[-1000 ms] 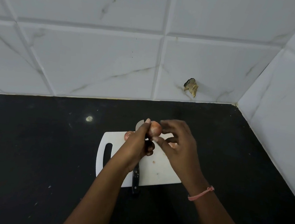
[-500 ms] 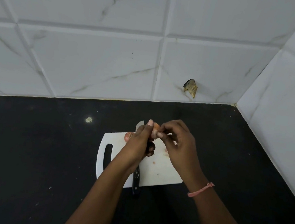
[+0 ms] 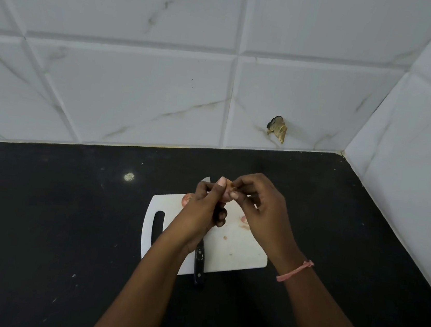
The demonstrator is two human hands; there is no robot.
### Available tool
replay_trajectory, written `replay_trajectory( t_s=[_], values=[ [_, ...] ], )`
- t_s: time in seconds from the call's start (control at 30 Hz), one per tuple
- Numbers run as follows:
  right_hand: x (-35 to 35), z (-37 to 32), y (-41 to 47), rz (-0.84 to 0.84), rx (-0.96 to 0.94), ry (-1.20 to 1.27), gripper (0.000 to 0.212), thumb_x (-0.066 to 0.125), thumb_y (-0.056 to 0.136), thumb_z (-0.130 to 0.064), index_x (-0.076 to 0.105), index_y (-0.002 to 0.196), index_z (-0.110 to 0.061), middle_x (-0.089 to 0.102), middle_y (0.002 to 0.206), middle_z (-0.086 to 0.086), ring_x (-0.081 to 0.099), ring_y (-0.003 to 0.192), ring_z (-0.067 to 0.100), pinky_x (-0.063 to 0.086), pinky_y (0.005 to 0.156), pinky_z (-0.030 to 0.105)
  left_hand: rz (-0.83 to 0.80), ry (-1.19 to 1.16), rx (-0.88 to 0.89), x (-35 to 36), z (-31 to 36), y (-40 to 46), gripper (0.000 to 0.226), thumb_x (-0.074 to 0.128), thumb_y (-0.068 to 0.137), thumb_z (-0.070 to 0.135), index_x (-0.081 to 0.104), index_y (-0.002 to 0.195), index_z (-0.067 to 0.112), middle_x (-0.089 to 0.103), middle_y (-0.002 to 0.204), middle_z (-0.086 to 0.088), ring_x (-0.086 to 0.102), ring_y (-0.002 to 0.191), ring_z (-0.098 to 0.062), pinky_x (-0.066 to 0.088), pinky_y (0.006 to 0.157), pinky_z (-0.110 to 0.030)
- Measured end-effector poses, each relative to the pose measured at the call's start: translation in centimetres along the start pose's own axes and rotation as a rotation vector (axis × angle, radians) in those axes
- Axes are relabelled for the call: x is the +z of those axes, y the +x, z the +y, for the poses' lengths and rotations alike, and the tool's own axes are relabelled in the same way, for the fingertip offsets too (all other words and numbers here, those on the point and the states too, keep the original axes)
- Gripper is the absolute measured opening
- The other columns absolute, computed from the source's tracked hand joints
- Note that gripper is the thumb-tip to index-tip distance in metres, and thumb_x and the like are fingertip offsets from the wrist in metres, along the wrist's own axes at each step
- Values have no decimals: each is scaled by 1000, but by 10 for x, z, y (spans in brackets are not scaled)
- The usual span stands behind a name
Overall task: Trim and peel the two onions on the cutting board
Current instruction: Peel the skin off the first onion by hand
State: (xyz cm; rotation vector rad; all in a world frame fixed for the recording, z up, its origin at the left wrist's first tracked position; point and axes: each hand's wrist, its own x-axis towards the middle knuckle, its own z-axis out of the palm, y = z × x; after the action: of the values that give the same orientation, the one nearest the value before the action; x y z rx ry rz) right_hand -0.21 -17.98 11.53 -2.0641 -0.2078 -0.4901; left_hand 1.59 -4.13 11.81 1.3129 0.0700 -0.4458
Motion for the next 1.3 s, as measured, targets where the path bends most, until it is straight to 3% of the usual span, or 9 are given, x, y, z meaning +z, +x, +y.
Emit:
replay_trajectory(
  t_s=[0.17, 0.33, 0.6, 0.7, 0.77, 0.9, 1.03, 1.17, 1.3],
  values=[
    [-1, 7, 3, -14, -22, -7, 5, 63, 89, -9, 62, 89, -14, 59, 91, -7, 62, 86, 13, 55, 72, 29, -9, -6, -3, 1, -1, 1, 30, 49, 99, 44, 50, 105, 16, 50, 84, -2, 46, 56, -10, 42, 54, -24],
    [1, 9, 7, -99, -68, -118, 10, 56, 92, -4, 60, 92, -13, 53, 94, -7, 56, 84, 9, 46, 70, 15, -6, 5, -22, -2, -4, 5, 32, 50, 99, 45, 50, 104, 14, 47, 80, -2, 46, 55, -9, 41, 53, -23],
    [1, 28, -6, -104, 17, -298, 11, 63, 90, -16, 54, 84, -20, 53, 85, -15, 55, 78, 5, 50, 65, 28, -1, -211, -124, -8, -4, 8, 48, 43, 101, 46, 64, 102, 3, 58, 72, -6, 48, 54, -12, 44, 52, -23],
    [-4, 32, -8, 80, 182, -195, 16, 72, 83, -8, 60, 79, -19, 61, 78, -9, 61, 73, 7, 54, 63, 27, 25, -235, -128, -8, -3, 9, 45, 42, 104, 40, 61, 111, 0, 60, 81, -11, 51, 59, -16, 47, 59, -28],
    [-4, 25, -6, 120, 222, -66, 13, 67, 88, -8, 66, 90, -20, 66, 87, -8, 66, 79, 8, 57, 65, 25, 22, -246, -124, -7, -5, 9, 47, 39, 105, 39, 58, 122, 0, 56, 85, -12, 52, 61, -17, 48, 60, -29],
    [3, 7, -3, -52, 233, 124, 25, 62, 93, -26, 62, 118, -29, 65, 109, -18, 63, 100, 1, 56, 76, 22, -97, -154, -35, -1, -6, 4, 42, 36, 106, 40, 59, 123, 9, 59, 101, -13, 56, 69, -20, 48, 62, -30],
    [8, 4, -6, -57, 151, 102, 37, 69, 88, -18, 60, 123, -25, 62, 115, -17, 60, 105, 0, 53, 79, 16, -158, -14, 50, 0, -8, 1, 41, 37, 105, 39, 44, 142, 23, 62, 129, -14, 60, 99, -35, 50, 69, -30],
    [7, 4, -9, 35, 175, 282, 33, 74, 83, -9, 66, 114, -17, 68, 107, -9, 67, 101, 10, 56, 82, 25, -198, 136, 188, -6, -8, 0, 41, 39, 101, 48, 44, 141, 39, 59, 123, -6, 54, 78, -18, 50, 72, -27],
    [16, 3, -10, 119, 173, 296, 29, 77, 77, -4, 67, 103, -13, 70, 97, -4, 69, 94, 13, 57, 80, 28, -73, 132, 239, 5, -13, 1, 36, 31, 103, 46, 56, 123, 27, 61, 100, -15, 51, 72, -14, 48, 63, -25]
  ],
)
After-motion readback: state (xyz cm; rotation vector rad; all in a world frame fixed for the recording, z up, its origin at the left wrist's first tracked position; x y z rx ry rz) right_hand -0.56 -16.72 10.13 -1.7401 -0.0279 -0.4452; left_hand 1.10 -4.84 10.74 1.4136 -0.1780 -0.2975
